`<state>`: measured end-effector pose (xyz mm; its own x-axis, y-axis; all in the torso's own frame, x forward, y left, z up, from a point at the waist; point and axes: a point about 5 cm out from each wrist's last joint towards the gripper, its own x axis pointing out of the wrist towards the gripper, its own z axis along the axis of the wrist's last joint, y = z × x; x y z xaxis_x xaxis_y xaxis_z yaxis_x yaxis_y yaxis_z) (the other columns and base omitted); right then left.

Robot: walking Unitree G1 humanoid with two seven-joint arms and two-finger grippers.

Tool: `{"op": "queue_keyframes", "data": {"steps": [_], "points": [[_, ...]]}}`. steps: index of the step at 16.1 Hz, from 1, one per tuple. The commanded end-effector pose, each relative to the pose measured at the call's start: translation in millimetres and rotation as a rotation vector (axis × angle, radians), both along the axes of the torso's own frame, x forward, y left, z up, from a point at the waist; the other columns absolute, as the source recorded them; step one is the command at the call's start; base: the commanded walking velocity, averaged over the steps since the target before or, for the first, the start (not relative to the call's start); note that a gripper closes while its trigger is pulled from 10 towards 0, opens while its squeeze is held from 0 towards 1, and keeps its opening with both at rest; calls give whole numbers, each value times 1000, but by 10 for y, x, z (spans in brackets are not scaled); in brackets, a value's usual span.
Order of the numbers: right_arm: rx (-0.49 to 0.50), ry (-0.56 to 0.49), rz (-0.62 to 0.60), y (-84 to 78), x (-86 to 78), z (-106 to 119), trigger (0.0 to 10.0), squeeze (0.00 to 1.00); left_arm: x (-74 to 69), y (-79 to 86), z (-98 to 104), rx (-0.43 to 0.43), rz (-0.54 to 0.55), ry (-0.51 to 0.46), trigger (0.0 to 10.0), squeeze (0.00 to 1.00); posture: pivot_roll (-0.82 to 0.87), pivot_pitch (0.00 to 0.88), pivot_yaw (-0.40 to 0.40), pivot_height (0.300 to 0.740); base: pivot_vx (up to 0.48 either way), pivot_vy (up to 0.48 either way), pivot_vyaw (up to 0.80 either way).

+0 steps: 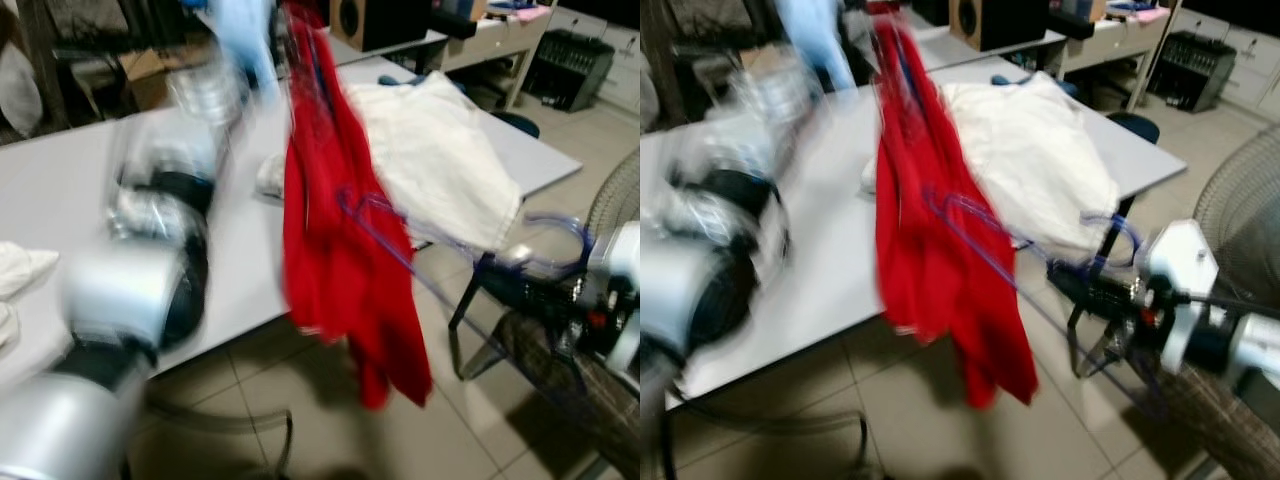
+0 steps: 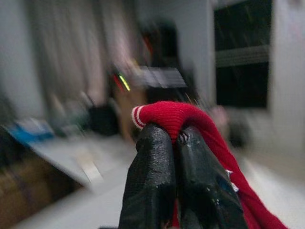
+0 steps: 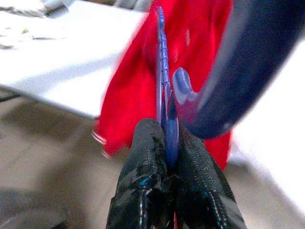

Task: Hang hanger

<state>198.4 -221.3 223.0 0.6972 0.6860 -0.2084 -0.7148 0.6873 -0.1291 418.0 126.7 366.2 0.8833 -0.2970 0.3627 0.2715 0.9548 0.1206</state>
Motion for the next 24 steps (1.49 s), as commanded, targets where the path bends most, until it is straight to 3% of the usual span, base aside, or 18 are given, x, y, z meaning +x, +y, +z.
{"op": "queue_keyframes", "data": {"steps": [1, 2, 3, 4, 5, 7, 8, 9, 10, 11, 13, 14, 16, 17, 20, 22, 24], "points": [[-6, -36, -40, -26, 62, 25, 10000, 0, -116, 207, 522, -87, 82, -176, 10000, 0, -88, 0, 19, 740, 326, 0, 0], [2, -75, -68, -40, 106, 69, 10000, 0, -298, 208, 1019, -165, 56, -328, 10000, 0, -90, 0, 23, 740, 326, 0, 0], [10, -89, -69, -22, 110, 83, 10000, 0, -350, 163, 1133, -145, 44, -370, 10000, 0, -94, 0, 30, 740, 326, 0, 0], [13, -92, -68, -8, 108, 81, 10000, 0, -327, 141, 1086, -128, 44, -358, 10000, 0, -98, 0, 35, 740, 322, 0, 0], [13, -94, -64, 31, 102, 55, 10000, 0, -195, 86, 782, -88, 48, -271, 10000, 0, -101, 0, 39, 740, 322, 0, 0], [13, -96, -63, 55, 98, 36, 10000, 0, -117, 47, 561, -51, 49, -214, 10000, 0, -105, 0, 41, 740, 322, 0, 0], [15, -94, -62, 73, 93, 21, 10000, 0, -35, -16, 256, 4, 40, -133, 10000, 0, -104, 0, 41, 740, 322, 0, 0], [25, -86, -55, 121, 68, -16, 10000, 0, 53, -227, -613, 149, -36, 80, 10000, 0, -110, 0, 43, 740, 247, 0, 0], [27, -83, -53, 137, 57, -27, 10000, 0, 31, -319, -927, 197, -87, 150, 10000, 0, -111, 0, 43, 740, 247, 0, 0], [34, -75, -46, 162, 42, -43, 10000, 0, -66, -462, -1471, 308, -183, 278, 10000, 0, -106, 0, 37, 740, 0, 0, 0], [41, -66, -35, 194, 36, -65, 10000, 0, -176, -471, -1920, 386, -225, 419, 10000, 0, -101, 0, 34, 740, 0, 0, 0], [41, -64, -33, 201, 36, -70, 10000, 0, -191, -460, -1973, 399, -228, 434, 10000, 0, -101, 0, 34, 740, 0, 0, 0], [44, -51, -16, 241, 31, -100, 10000, 0, -252, -334, -2217, 441, -219, 553, 10000, 0, -94, 0, 29, 740, 0, 0, 0], [46, -47, -16, 252, 25, -109, 10000, 0, -255, -265, -2225, 417, -231, 577, 10000, 1000, -95, 0, 31, 740, 0, 0, 0], [48, -30, -14, 248, -7, -133, 10000, 0, -222, -126, -2108, 353, -278, 599, 10000, 1000, -97, 0, 38, 740, 0, 0, 0], [56, -14, -24, 213, -49, -140, 10000, 0, -215, 107, -1919, 277, -383, 612, 10000, 1000, -99, 0, 46, 740, 0, 0, 0], [68, 1, -41, 177, -69, -143, 10000, 0, -260, 260, -1824, 254, -466, 623, 10000, 1000, -97, 0, 50, 740, 0, 0, 0]]}}
